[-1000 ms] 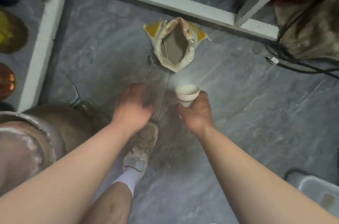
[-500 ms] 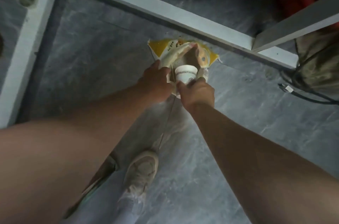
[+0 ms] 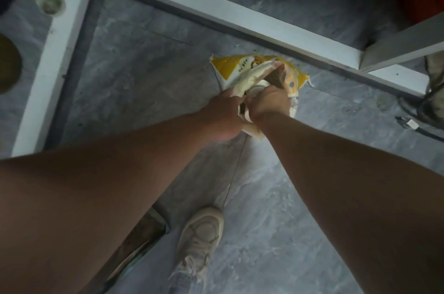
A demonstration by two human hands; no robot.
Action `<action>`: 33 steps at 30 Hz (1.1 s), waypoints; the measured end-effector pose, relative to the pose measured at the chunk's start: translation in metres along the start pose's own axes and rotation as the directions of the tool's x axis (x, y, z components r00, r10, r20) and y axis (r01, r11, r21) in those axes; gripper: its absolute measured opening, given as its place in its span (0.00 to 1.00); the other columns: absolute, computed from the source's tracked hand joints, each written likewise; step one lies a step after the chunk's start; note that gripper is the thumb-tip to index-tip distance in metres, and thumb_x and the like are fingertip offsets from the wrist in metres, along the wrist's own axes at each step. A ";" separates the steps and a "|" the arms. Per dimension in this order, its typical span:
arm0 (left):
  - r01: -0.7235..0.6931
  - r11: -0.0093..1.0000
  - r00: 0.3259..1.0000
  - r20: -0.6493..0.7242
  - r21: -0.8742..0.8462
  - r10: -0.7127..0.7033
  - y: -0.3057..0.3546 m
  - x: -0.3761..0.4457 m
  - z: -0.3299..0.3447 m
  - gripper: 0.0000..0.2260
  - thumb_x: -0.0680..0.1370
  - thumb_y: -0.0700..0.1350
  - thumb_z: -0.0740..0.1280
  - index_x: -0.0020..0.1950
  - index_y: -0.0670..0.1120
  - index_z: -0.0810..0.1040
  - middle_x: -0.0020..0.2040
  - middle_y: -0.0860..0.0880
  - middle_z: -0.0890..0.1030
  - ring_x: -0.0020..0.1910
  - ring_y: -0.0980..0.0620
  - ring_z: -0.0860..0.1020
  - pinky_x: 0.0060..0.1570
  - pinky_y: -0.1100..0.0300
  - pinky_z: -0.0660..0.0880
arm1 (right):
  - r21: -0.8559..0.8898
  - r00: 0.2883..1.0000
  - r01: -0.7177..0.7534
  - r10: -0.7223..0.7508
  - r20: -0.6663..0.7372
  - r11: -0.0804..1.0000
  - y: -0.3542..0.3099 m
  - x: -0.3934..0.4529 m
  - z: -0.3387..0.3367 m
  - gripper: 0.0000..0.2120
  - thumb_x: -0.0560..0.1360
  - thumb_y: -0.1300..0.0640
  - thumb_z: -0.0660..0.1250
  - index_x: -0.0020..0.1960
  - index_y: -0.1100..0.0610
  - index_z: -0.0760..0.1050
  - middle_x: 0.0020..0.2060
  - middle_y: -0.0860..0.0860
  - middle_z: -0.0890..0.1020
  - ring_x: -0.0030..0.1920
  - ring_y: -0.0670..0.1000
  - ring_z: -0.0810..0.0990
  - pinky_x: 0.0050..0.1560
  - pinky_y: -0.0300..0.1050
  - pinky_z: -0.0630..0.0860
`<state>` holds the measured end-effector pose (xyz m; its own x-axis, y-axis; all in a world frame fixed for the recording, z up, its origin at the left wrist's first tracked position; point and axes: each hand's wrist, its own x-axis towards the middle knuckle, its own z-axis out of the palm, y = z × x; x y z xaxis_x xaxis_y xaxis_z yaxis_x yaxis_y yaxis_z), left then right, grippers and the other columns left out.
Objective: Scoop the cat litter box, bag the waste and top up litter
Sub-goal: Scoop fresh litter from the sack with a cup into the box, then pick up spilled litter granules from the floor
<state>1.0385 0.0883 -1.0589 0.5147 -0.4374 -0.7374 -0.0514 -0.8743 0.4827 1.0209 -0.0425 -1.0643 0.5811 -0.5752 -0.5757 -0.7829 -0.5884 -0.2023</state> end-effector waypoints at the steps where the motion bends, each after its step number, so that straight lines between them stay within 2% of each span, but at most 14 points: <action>1: -0.009 1.000 1.000 0.003 0.003 0.009 -0.002 0.002 0.002 0.28 0.69 0.55 0.57 0.65 0.45 0.77 0.74 0.42 0.67 0.70 0.42 0.71 0.67 0.44 0.72 | 0.015 1.000 -0.026 0.026 0.011 1.000 -0.003 0.003 -0.001 0.23 0.78 0.44 0.68 0.63 0.61 0.76 0.61 0.58 0.81 0.63 0.58 0.80 0.61 0.48 0.75; 4: -0.010 1.000 1.000 0.001 -0.026 0.010 -0.012 0.011 0.009 0.27 0.70 0.57 0.55 0.63 0.46 0.77 0.74 0.43 0.67 0.70 0.42 0.71 0.67 0.45 0.72 | 0.070 0.999 -0.045 0.046 0.000 0.997 -0.004 0.003 -0.003 0.23 0.80 0.45 0.65 0.65 0.62 0.75 0.63 0.59 0.79 0.65 0.59 0.77 0.64 0.50 0.73; 7: -0.003 1.000 1.000 -0.018 -0.011 0.002 -0.003 -0.003 0.005 0.26 0.72 0.54 0.60 0.69 0.47 0.74 0.77 0.43 0.65 0.73 0.44 0.69 0.70 0.45 0.71 | 0.133 0.999 -0.032 0.031 0.005 0.991 0.008 -0.018 0.000 0.24 0.83 0.46 0.59 0.68 0.65 0.70 0.66 0.61 0.75 0.69 0.60 0.73 0.68 0.48 0.66; 9: -0.021 0.999 1.000 -0.022 0.027 0.022 0.014 -0.025 0.000 0.26 0.77 0.49 0.64 0.75 0.45 0.69 0.80 0.43 0.60 0.77 0.43 0.63 0.75 0.47 0.64 | 0.208 1.000 -0.017 0.014 0.016 0.978 0.020 -0.036 0.004 0.24 0.81 0.47 0.63 0.68 0.65 0.70 0.66 0.63 0.74 0.68 0.61 0.72 0.64 0.47 0.67; 12: -0.010 0.998 0.998 -0.058 0.061 0.013 0.026 -0.047 0.008 0.24 0.81 0.41 0.62 0.77 0.41 0.65 0.81 0.41 0.58 0.80 0.44 0.56 0.76 0.54 0.58 | 0.239 0.998 0.053 -0.056 0.006 0.969 0.042 -0.070 0.002 0.22 0.81 0.50 0.64 0.66 0.65 0.71 0.63 0.64 0.75 0.62 0.63 0.75 0.59 0.50 0.69; 14: -0.041 0.995 0.996 -0.070 0.092 0.047 0.032 -0.066 0.017 0.27 0.81 0.42 0.62 0.80 0.45 0.62 0.83 0.44 0.54 0.82 0.44 0.51 0.78 0.48 0.56 | 0.260 0.995 0.095 -0.099 0.003 0.961 0.058 -0.092 -0.001 0.19 0.80 0.52 0.64 0.64 0.64 0.73 0.61 0.63 0.75 0.61 0.63 0.75 0.58 0.51 0.69; 16: -0.049 0.991 0.996 -0.068 0.123 0.057 0.038 -0.082 0.029 0.28 0.80 0.45 0.63 0.80 0.47 0.61 0.83 0.46 0.54 0.82 0.44 0.50 0.78 0.44 0.57 | 0.275 0.994 0.106 -0.104 -0.022 0.956 0.079 -0.111 -0.001 0.16 0.79 0.54 0.65 0.62 0.64 0.74 0.59 0.62 0.76 0.60 0.63 0.76 0.57 0.52 0.70; 20: -0.077 0.982 0.996 -0.022 0.175 0.083 0.051 -0.121 0.066 0.31 0.73 0.52 0.61 0.76 0.46 0.66 0.77 0.45 0.66 0.77 0.44 0.64 0.74 0.47 0.65 | 0.321 1.000 -0.015 0.006 0.029 0.947 0.139 -0.160 0.005 0.13 0.78 0.57 0.65 0.59 0.63 0.75 0.56 0.62 0.79 0.58 0.63 0.77 0.57 0.53 0.74; 22: -0.097 0.967 0.995 0.044 0.234 0.089 0.058 -0.138 0.093 0.34 0.70 0.54 0.60 0.76 0.46 0.66 0.77 0.44 0.67 0.76 0.44 0.66 0.73 0.48 0.66 | 0.321 0.997 -0.063 0.045 0.065 0.945 0.175 -0.188 0.009 0.13 0.78 0.58 0.65 0.59 0.63 0.75 0.54 0.62 0.80 0.57 0.63 0.78 0.56 0.53 0.75; 26: -0.155 0.940 0.980 0.165 0.305 0.108 0.083 -0.175 0.155 0.30 0.77 0.44 0.66 0.79 0.47 0.63 0.80 0.45 0.62 0.78 0.46 0.63 0.76 0.53 0.62 | 0.346 0.985 -0.157 0.124 0.117 0.925 0.248 -0.242 0.009 0.14 0.77 0.60 0.64 0.61 0.63 0.75 0.56 0.62 0.79 0.57 0.63 0.78 0.54 0.50 0.74; 28: -0.200 0.922 0.967 0.219 0.333 0.131 0.100 -0.198 0.184 0.29 0.78 0.43 0.66 0.79 0.44 0.64 0.79 0.43 0.65 0.77 0.44 0.64 0.75 0.55 0.62 | 0.360 0.980 -0.187 0.150 0.128 0.914 0.282 -0.269 0.008 0.16 0.76 0.61 0.64 0.62 0.63 0.75 0.57 0.63 0.80 0.58 0.63 0.78 0.56 0.50 0.74; 30: -0.239 0.890 0.952 0.272 0.388 0.138 0.113 -0.222 0.214 0.28 0.76 0.49 0.62 0.76 0.43 0.68 0.74 0.39 0.70 0.73 0.40 0.69 0.72 0.51 0.67 | 0.364 0.982 -0.183 0.155 0.106 0.913 0.317 -0.297 0.007 0.16 0.76 0.61 0.64 0.62 0.64 0.75 0.57 0.64 0.80 0.58 0.64 0.79 0.58 0.52 0.75; 33: -0.337 0.812 0.926 0.322 0.477 0.195 0.128 -0.262 0.264 0.33 0.69 0.52 0.56 0.73 0.43 0.70 0.70 0.39 0.74 0.70 0.40 0.73 0.69 0.48 0.71 | 0.350 0.981 -0.193 0.173 0.088 0.917 0.370 -0.345 0.011 0.16 0.77 0.59 0.65 0.62 0.64 0.77 0.57 0.63 0.81 0.60 0.63 0.79 0.60 0.50 0.72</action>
<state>0.6713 0.0351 -0.9284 0.1909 -0.6433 -0.7415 -0.6232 -0.6630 0.4147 0.5283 -0.0561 -0.9492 0.4153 -0.6161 -0.6693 -0.9075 -0.2293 -0.3521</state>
